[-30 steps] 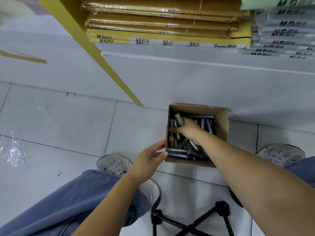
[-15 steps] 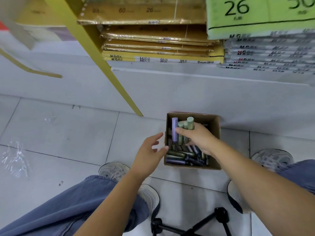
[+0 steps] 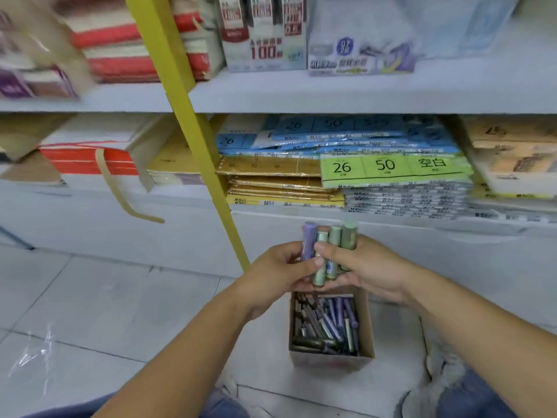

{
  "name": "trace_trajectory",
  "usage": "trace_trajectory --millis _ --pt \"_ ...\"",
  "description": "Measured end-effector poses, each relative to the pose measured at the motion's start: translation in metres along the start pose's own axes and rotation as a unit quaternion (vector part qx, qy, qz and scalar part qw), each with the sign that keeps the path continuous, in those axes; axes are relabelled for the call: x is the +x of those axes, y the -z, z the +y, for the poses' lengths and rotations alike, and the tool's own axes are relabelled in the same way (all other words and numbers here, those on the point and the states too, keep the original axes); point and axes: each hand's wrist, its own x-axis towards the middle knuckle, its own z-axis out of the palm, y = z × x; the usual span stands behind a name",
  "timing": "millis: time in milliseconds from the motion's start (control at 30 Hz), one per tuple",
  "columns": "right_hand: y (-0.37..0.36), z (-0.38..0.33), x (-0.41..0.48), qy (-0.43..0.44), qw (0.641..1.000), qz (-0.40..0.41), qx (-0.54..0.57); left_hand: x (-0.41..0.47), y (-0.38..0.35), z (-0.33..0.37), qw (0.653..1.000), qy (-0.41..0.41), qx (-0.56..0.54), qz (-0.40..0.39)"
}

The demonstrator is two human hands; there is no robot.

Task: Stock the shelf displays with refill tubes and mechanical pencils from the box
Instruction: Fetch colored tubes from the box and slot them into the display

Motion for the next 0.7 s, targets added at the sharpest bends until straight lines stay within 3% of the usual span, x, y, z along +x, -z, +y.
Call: trace_trajectory --millis 167,433,700 --pt "-0.007 -0.067 -0.019 0.049 0.994 -0.039 -0.094 -0.013 0.004 0.062 0.998 -0.052 0.043 0.000" --pt "0.001 -0.150 -0.040 0.117 0.949 -0.001 -0.293 -0.008 0.012 0.136 0.987 -0.136 0.039 0.080" --pt "-0.001 -0.156 -0.024 0.135 0.956 -0.027 -0.258 0.014 -0.004 0.148 0.984 -0.171 0.018 0.045"
